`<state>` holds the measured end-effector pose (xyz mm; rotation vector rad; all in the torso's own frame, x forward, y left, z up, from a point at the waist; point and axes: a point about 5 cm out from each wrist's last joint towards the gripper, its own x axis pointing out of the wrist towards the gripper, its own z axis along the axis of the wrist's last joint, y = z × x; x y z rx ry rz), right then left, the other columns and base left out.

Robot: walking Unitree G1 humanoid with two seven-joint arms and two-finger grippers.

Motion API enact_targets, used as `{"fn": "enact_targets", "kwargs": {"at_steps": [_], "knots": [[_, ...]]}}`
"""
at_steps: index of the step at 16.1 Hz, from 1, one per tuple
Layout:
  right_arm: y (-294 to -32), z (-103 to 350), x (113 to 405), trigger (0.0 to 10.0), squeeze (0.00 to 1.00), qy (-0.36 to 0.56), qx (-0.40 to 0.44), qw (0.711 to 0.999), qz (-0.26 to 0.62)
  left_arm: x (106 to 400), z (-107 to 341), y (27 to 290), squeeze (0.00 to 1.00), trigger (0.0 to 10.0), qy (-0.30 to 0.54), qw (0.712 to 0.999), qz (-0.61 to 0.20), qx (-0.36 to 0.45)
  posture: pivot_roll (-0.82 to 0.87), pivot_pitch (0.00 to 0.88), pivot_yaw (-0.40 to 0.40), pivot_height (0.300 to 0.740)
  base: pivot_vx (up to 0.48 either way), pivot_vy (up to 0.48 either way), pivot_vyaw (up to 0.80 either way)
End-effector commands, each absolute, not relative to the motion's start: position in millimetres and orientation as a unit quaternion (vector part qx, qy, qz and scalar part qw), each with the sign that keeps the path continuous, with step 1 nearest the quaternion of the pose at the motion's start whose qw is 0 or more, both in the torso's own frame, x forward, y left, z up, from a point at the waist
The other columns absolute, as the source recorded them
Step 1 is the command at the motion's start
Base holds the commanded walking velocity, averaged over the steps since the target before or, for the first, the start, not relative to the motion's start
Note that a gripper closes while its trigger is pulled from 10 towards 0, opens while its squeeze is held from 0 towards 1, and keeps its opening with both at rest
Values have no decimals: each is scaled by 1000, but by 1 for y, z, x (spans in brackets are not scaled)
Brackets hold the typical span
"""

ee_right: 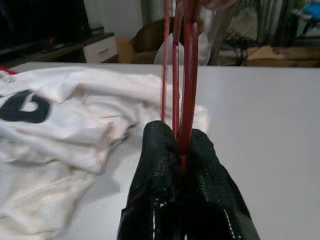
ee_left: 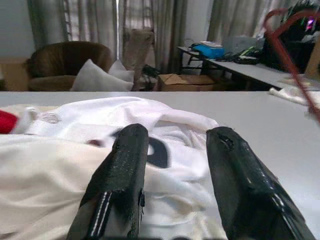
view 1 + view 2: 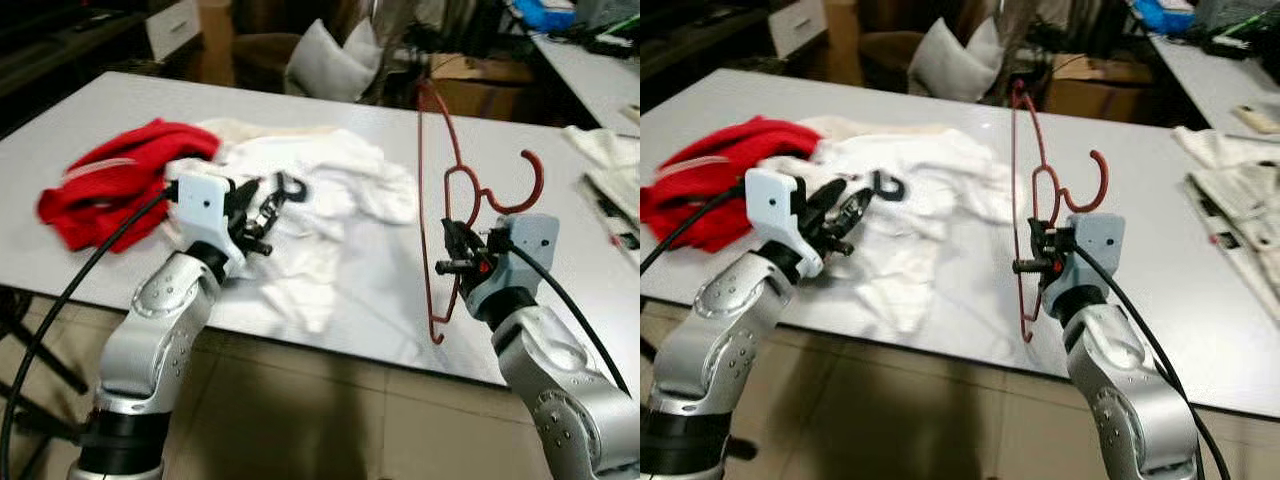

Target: Hang hanger

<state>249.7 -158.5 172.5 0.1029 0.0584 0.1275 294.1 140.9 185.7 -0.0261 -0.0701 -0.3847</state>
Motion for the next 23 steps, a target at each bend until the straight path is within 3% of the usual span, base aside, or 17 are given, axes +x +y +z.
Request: {"fn": "enact_targets", "kwargs": {"at_steps": [1, 12, 15, 23], "knots": [[-169, 176, 248, 10000, 0, 11, 35, 999, 35, 290, 178, 135, 137, 10000, -27, 981, -192, 0, -124, 0, -22, 740, 0, -480, 0], [-172, 172, 254, 10000, 0, -8, 94, 995, -31, 284, 170, 139, 137, 10000, -16, 985, -170, 4, -109, 0, -29, 740, 0, -455, 0], [-172, 171, 253, 10000, 0, -7, 97, 994, -41, 284, 170, 138, 31, 10000, -14, 986, -168, -12, -113, 0, -25, 740, 0, 0, 0], [-172, 169, 259, 10000, 0, 5, 103, 993, -49, 283, 168, 141, 27, 10000, -10, 987, -161, -10, -98, 0, -48, 740, 0, 0, 0]]}}
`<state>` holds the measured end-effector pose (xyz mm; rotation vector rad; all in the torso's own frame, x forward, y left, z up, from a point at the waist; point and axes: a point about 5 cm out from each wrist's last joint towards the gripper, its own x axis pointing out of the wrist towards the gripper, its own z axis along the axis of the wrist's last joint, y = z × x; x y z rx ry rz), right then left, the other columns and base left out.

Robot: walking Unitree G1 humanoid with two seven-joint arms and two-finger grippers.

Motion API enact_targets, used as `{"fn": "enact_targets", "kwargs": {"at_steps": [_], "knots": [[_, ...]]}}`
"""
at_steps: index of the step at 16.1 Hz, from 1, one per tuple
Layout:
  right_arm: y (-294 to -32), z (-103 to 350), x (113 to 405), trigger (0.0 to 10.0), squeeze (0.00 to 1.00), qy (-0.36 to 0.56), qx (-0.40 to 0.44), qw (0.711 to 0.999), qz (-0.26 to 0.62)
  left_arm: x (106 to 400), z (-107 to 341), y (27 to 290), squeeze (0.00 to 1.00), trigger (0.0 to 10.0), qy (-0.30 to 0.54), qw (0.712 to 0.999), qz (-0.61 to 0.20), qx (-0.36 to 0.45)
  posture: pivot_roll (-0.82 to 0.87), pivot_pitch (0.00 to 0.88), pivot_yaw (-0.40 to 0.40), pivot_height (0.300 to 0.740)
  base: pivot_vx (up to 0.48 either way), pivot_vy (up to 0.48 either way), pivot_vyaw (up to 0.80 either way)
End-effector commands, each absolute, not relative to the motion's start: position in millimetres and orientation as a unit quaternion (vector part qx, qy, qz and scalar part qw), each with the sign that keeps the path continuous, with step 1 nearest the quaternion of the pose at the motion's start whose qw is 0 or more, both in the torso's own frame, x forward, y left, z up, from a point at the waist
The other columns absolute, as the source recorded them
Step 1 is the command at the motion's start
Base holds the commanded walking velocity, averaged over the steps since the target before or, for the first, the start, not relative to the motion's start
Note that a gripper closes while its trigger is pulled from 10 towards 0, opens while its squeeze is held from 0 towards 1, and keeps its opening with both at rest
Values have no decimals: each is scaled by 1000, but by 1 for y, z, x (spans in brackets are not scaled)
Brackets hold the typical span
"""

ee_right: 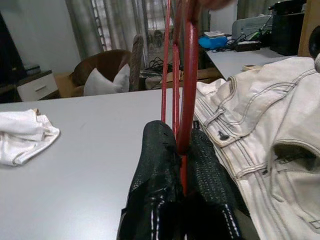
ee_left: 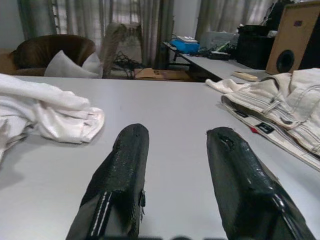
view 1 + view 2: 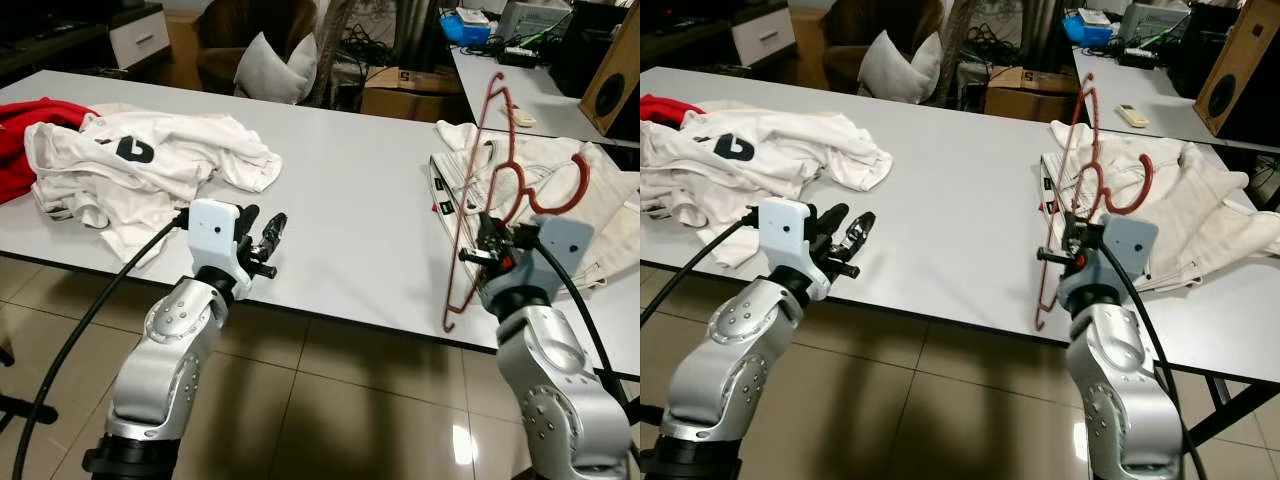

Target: Hang hanger

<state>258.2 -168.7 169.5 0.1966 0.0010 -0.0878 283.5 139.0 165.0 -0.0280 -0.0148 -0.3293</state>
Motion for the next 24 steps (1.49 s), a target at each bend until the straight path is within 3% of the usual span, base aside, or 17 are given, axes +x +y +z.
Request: {"fn": "enact_targets", "kwargs": {"at_steps": [1, 6, 8, 11, 15, 21, 24], "knots": [[-174, 167, 260, 10000, 0, 8, 89, 994, -60, 284, 168, 141, 16, 10000, -9, 987, -158, -10, -95, 0, -50, 740, 0, 0, 0], [-170, 157, 257, 10000, 0, 44, 91, 994, -38, 282, 165, 139, 0, 10000, 0, 987, -159, -15, -104, 0, -49, 740, 0, 0, 0], [-172, 156, 257, 10000, 0, 42, 70, 995, -52, 282, 163, 139, 0, 10000, 3, 987, -158, -16, -107, 0, -48, 740, 0, 0, -687], [-175, 156, 255, 10000, 0, 28, 126, 990, -55, 283, 163, 140, 0, 10000, 5, 988, -156, -19, -110, 0, -50, 740, 0, 0, -779], [-178, 156, 252, 10000, 0, 26, 126, 989, -68, 281, 161, 138, 0, 10000, 6, 987, -159, -21, -114, 0, -51, 740, 0, 0, -791], [-179, 147, 250, 10000, 0, 62, 99, 990, -82, 280, 160, 135, 0, 10000, 10, 986, -163, -23, -119, 0, -42, 740, 0, 0, -706], [-179, 144, 251, 10000, 0, 75, 46, 993, -84, 278, 154, 138, 0, 10000, 17, 987, -158, -11, -122, 0, -39, 727, 0, 0, -342]]}}
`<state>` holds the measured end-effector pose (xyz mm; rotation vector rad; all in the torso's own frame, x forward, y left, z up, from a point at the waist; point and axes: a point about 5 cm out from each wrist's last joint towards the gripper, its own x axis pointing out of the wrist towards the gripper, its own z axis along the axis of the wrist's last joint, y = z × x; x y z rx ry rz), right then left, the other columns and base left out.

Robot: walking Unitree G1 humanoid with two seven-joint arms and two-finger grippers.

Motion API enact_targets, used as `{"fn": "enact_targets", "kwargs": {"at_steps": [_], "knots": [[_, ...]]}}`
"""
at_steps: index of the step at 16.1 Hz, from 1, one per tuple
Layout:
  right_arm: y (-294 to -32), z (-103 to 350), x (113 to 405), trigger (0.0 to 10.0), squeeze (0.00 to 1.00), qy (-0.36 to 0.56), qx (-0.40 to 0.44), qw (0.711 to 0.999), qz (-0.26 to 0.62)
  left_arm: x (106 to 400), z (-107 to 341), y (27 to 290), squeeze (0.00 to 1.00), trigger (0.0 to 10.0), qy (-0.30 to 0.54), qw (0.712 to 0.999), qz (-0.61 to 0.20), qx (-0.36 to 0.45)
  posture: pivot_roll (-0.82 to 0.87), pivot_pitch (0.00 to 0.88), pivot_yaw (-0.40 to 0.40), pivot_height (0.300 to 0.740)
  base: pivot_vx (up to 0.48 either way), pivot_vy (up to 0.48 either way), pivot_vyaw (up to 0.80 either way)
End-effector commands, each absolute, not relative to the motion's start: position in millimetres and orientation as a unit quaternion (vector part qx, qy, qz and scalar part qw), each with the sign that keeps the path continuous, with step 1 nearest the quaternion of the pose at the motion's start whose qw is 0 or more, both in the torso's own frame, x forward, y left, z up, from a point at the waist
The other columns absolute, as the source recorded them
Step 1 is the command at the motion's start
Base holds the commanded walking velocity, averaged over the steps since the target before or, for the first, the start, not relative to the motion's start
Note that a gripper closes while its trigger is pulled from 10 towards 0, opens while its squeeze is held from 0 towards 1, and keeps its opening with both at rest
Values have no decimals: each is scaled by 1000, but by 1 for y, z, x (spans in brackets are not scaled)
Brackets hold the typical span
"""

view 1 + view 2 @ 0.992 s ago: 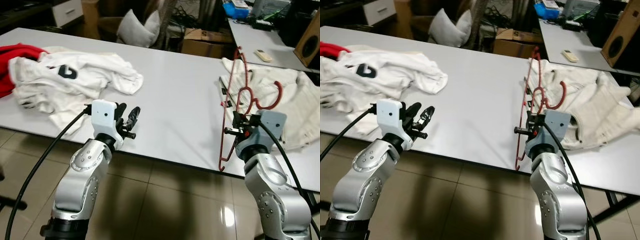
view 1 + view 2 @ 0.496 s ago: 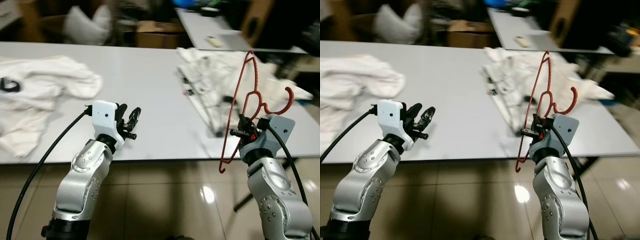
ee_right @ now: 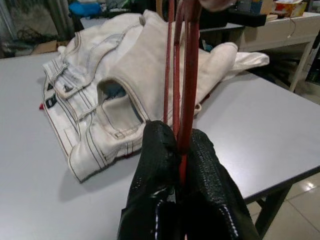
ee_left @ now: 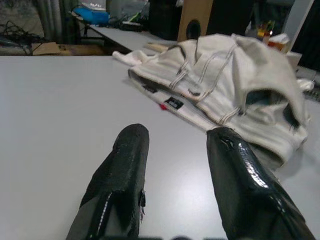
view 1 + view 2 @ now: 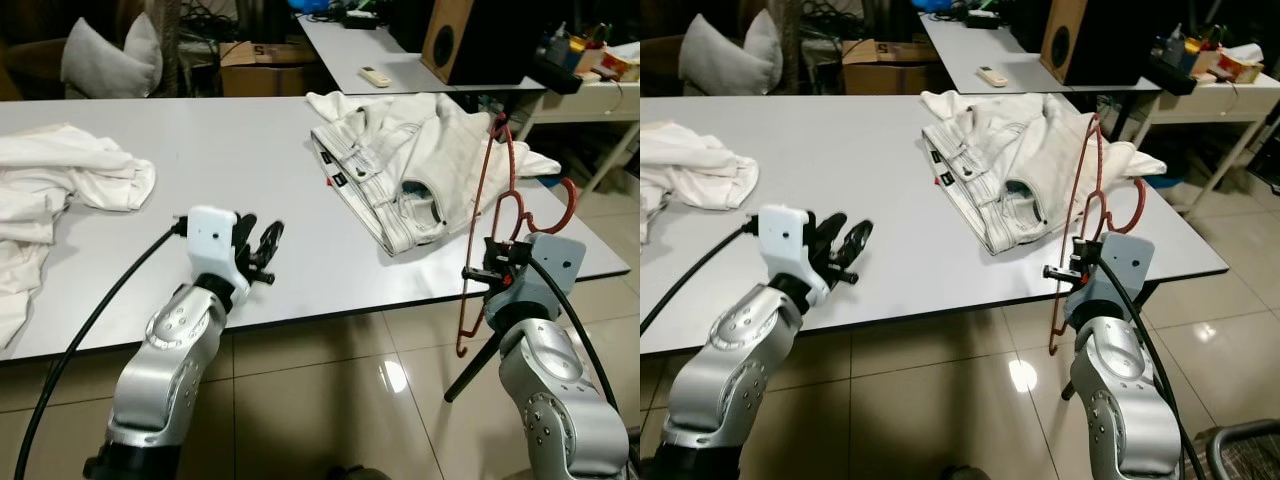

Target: Hang hanger

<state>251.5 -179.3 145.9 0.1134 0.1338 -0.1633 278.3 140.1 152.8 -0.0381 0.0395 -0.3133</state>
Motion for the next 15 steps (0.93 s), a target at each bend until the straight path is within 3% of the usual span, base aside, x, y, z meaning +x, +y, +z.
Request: {"fn": "enact_targets", "kwargs": {"at_steps": [1, 5, 9, 11, 15], "knots": [[-178, 142, 252, 10000, 0, 79, 62, 992, -70, 277, 153, 139, 0, 10000, 17, 987, -159, -3, -120, 0, -39, 727, 0, 0, -519], [-181, 140, 251, 10000, 0, 90, 77, 991, -55, 278, 155, 139, 0, 10000, 15, 984, -176, 17, -118, 0, -39, 727, 0, 0, 0], [-185, 134, 248, 10000, 0, 103, 84, 989, -69, 277, 155, 140, 0, 10000, 18, 984, -175, 16, -118, 0, -43, 727, 0, 442, 0], [-186, 134, 248, 10000, 0, 102, 100, 987, -72, 277, 153, 141, 0, 10000, 23, 985, -170, 16, -118, 0, -45, 727, 0, 0, 0], [-188, 133, 247, 10000, 0, 105, 107, 986, -76, 278, 153, 140, 0, 10000, 25, 985, -168, 17, -116, 0, -42, 727, 0, 0, -702]]}}
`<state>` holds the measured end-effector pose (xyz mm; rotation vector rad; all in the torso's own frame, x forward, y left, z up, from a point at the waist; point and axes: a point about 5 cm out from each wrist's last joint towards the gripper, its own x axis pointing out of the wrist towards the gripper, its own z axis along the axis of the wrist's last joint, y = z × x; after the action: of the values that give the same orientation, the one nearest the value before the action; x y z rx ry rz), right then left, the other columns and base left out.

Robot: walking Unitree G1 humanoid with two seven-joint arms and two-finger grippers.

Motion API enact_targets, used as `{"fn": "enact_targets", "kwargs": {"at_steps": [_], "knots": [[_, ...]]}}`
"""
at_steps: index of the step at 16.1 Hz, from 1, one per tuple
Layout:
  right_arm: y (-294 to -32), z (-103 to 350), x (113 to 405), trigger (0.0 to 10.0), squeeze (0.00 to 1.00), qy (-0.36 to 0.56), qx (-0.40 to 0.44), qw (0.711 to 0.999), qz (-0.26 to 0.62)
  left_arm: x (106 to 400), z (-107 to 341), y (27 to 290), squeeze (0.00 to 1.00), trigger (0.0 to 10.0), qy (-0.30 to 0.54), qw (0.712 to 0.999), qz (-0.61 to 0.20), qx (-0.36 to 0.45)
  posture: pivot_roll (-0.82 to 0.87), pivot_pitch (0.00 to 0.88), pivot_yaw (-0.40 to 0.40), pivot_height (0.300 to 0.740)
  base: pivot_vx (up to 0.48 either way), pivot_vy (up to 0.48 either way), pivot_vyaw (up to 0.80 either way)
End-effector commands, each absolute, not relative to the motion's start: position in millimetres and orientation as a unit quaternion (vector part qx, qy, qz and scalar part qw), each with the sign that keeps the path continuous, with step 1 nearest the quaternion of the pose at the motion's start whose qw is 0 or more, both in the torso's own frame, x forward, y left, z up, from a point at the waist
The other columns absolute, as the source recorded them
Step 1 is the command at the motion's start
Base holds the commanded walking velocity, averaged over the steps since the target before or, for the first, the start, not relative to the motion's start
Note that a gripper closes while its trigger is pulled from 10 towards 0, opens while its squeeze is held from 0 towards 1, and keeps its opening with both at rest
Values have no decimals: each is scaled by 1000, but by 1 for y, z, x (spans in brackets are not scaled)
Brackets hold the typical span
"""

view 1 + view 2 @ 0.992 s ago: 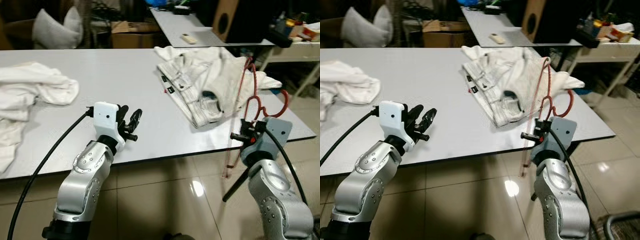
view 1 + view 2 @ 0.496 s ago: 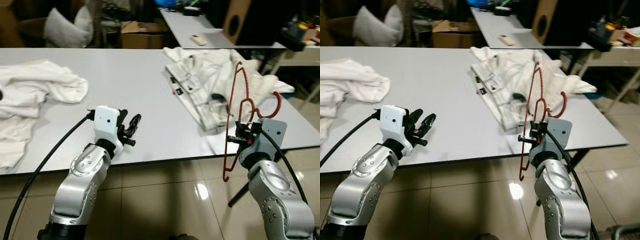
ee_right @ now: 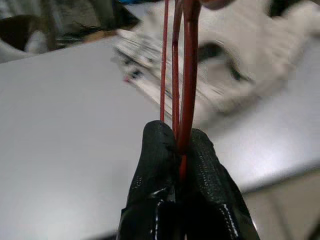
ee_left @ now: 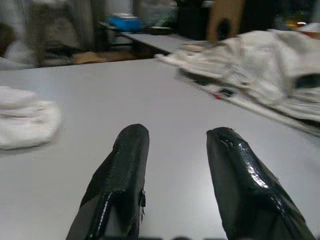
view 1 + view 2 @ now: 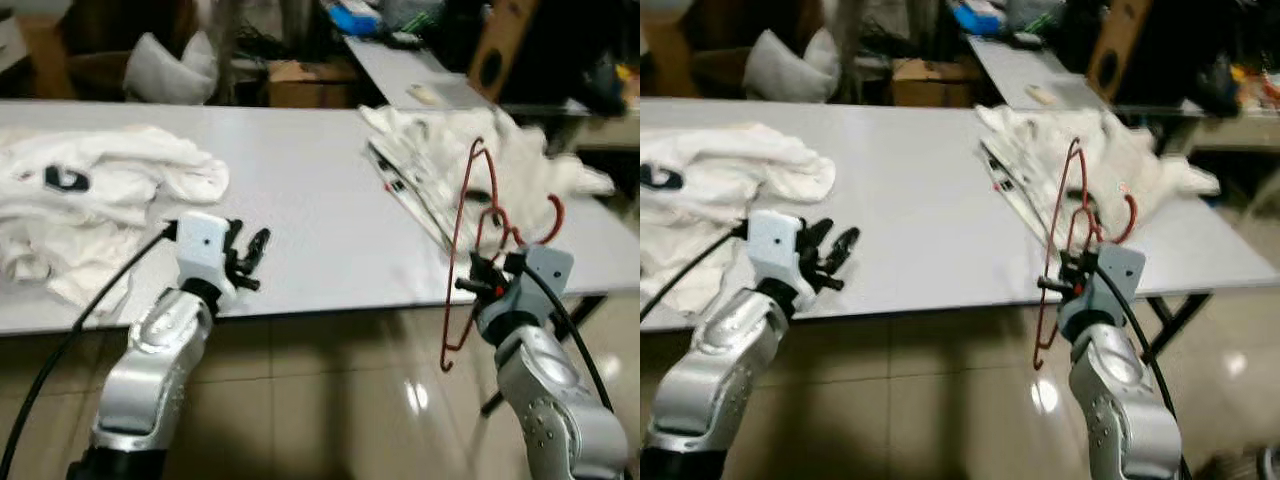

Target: Hang hanger

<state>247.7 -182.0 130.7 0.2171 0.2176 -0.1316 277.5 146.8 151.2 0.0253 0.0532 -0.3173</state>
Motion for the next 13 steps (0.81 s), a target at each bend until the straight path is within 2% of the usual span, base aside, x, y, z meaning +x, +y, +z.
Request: {"fn": "enact_targets", "kwargs": {"at_steps": [1, 10, 13], "knots": [[-188, 133, 247, 10000, 0, 104, 106, 986, -79, 278, 154, 140, 0, 10000, 24, 985, -169, 19, -117, 0, -39, 727, 0, 0, -781], [-190, 135, 246, 10000, 0, 96, 108, 986, -86, 278, 156, 138, 0, 10000, 20, 982, -187, 15, -119, 0, -34, 727, 27, 0, 0], [-189, 135, 246, 10000, 0, 96, 99, 987, -85, 278, 156, 137, 0, 10000, 20, 981, -190, 14, -121, 0, -31, 727, 242, 0, -788]]}}
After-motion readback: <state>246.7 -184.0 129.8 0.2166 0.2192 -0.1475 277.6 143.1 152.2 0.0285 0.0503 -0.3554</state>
